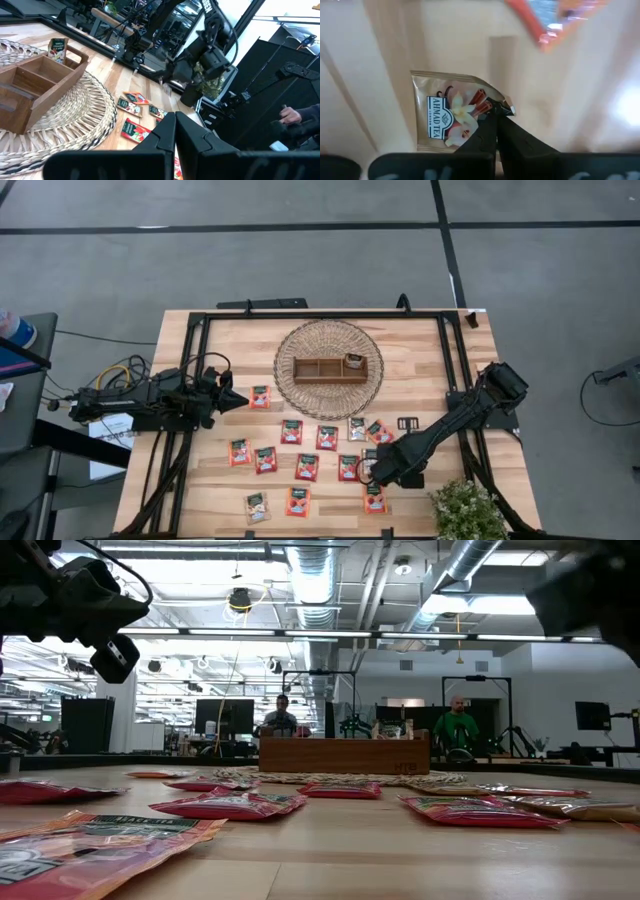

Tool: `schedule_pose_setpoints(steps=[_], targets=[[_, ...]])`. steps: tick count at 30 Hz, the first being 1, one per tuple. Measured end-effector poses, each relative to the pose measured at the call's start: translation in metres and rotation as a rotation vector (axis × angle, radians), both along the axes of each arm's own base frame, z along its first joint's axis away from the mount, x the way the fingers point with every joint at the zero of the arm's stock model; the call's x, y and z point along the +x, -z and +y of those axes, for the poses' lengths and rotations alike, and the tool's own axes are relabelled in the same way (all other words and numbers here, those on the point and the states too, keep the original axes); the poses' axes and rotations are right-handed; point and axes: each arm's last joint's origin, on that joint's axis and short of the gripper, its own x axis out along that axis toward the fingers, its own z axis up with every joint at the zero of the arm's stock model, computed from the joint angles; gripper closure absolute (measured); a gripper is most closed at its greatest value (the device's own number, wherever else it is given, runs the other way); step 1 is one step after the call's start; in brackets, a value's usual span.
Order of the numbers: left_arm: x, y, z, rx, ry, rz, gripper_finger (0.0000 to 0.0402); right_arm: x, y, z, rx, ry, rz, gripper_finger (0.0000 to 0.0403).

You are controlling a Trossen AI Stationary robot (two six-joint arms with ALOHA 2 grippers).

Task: Pick & Place Tea
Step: Put the brown tea bag into the right slot of the wooden organizer

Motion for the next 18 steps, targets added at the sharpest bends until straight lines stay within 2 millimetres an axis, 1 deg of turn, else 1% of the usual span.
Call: schedule_pose_setpoints(steps=[3,5,8,12,18], targets=[[0.0,0.0,0.0,0.0,0.0,0.0,0.0402,0.007,-0.022,-0.005,-0.063,-0.033,-0.018,0.0403],[0.0,0.0,0.0,0.0,0.0,0.0,0.0402,0.012,-0.038,-0.011,-0.139,-0.044,-0.044,0.0403],[0.0,0.0,0.0,0.001,0.0,0.0,0.0402,0.026,-0.059,-0.025,-0.242,-0.044,-0.144,0.0403],[0.0,0.0,0.0,0.001,0.0,0.0,0.0402,0.043,-0.083,-0.051,-0.343,-0.016,-0.278,0.0403],[0.0,0.0,0.0,0.001,0.001,-0.001,0.0402,0.063,-0.098,-0.1,-0.49,-0.015,-0.308,0.0403]])
